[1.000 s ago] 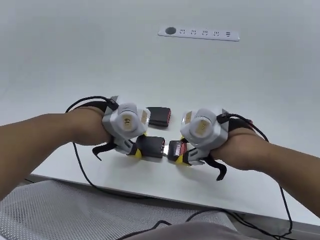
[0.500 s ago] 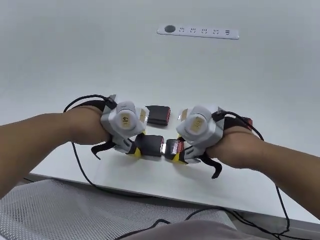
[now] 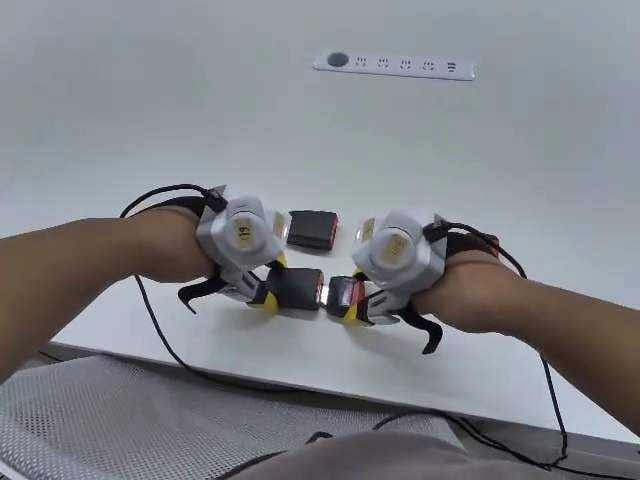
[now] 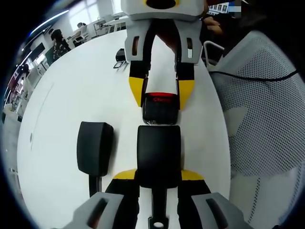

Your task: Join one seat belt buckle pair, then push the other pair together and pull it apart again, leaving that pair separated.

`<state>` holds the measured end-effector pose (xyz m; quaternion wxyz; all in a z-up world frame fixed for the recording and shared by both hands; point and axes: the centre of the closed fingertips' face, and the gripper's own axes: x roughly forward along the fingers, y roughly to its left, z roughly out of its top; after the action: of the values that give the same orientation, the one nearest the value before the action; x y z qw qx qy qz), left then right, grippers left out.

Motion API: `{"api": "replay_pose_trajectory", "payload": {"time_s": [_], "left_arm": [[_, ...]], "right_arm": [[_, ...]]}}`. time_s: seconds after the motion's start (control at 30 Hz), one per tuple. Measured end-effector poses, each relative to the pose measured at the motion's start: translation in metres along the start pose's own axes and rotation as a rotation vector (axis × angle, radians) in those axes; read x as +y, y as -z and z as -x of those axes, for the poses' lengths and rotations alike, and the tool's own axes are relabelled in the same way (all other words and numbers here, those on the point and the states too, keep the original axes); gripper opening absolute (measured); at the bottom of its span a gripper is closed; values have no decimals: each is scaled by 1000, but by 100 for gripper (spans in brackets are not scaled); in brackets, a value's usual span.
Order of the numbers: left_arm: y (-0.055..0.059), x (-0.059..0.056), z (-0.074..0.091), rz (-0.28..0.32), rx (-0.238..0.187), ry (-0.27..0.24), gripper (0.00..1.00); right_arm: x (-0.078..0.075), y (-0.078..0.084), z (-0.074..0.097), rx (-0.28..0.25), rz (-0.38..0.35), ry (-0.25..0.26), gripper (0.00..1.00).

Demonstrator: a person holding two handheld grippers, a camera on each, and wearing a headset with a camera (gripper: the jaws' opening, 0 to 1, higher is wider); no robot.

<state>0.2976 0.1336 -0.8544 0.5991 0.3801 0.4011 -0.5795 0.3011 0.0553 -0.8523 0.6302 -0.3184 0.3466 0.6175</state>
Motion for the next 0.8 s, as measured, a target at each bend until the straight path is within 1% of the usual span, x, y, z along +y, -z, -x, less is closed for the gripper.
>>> {"api": "replay_pose_trajectory", "payload": {"time_s": [0.17, 0.33, 0.43, 0.6, 0.7, 0.8], "left_arm": [[0, 0, 0, -2, -3, 2, 30], [1, 1, 0, -5, 3, 6, 30], [1, 1, 0, -17, 25, 4, 30], [1, 1, 0, -14, 24, 5, 31], [1, 1, 0, -22, 40, 3, 32], [1, 1, 0, -30, 45, 8, 32]], "right_arm": [[1, -1, -1, -1, -4, 1, 30], [0, -2, -1, 4, -3, 2, 30], [0, -2, -1, 8, 2, 1, 30], [0, -2, -1, 7, -1, 2, 31], [2, -2, -1, -3, -7, -5, 31], [3, -2, -1, -9, 1, 0, 32]]}}
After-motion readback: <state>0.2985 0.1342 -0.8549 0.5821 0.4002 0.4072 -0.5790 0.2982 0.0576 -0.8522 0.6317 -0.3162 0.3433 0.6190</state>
